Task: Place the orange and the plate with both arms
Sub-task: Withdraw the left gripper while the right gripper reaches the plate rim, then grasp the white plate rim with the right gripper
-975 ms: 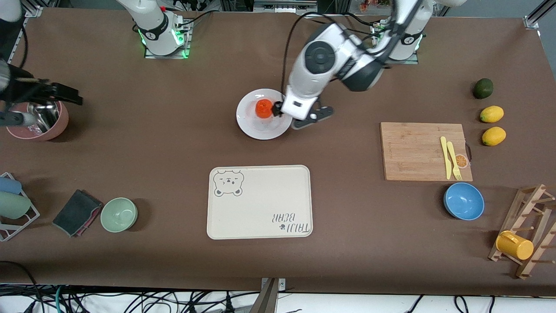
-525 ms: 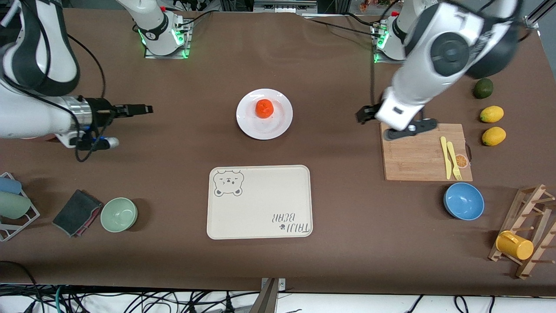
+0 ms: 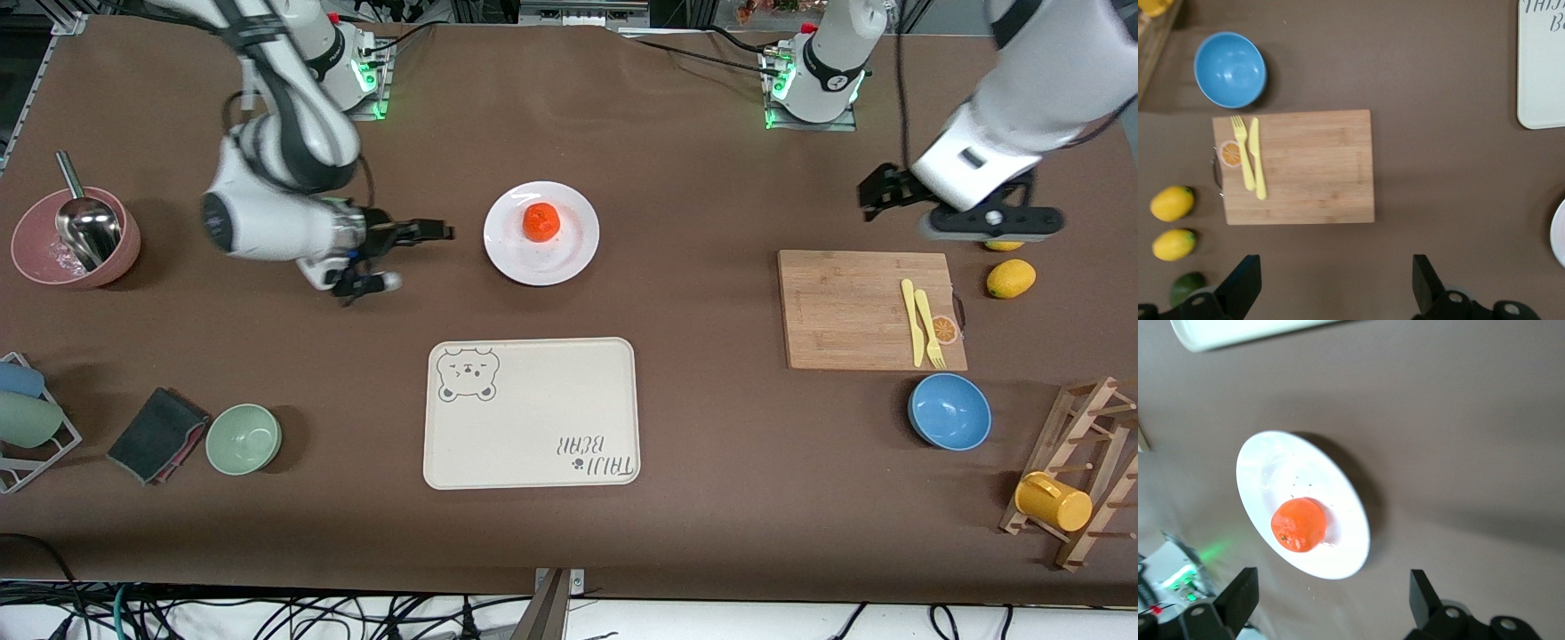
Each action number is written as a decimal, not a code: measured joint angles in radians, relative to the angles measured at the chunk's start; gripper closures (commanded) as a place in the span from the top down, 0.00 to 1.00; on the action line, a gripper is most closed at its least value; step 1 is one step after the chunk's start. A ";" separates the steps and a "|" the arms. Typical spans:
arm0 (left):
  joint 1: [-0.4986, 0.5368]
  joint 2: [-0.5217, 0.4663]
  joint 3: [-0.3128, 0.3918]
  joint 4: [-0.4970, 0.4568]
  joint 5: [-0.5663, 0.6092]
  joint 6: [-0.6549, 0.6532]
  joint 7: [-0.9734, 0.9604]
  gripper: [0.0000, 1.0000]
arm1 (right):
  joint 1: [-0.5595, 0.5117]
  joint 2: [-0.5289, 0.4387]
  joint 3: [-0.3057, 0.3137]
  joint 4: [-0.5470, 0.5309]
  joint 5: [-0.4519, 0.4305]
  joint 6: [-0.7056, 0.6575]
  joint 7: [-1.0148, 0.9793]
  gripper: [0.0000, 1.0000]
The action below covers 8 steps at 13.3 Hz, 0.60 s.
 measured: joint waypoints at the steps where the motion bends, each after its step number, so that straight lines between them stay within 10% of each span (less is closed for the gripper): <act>1: 0.021 -0.020 0.033 -0.003 0.000 -0.006 0.079 1.00 | 0.005 0.018 0.038 -0.019 0.002 0.062 -0.006 1.00; 8: 0.114 -0.083 0.091 -0.043 0.000 -0.012 0.240 1.00 | -0.016 0.176 0.050 -0.031 0.358 0.144 -0.430 1.00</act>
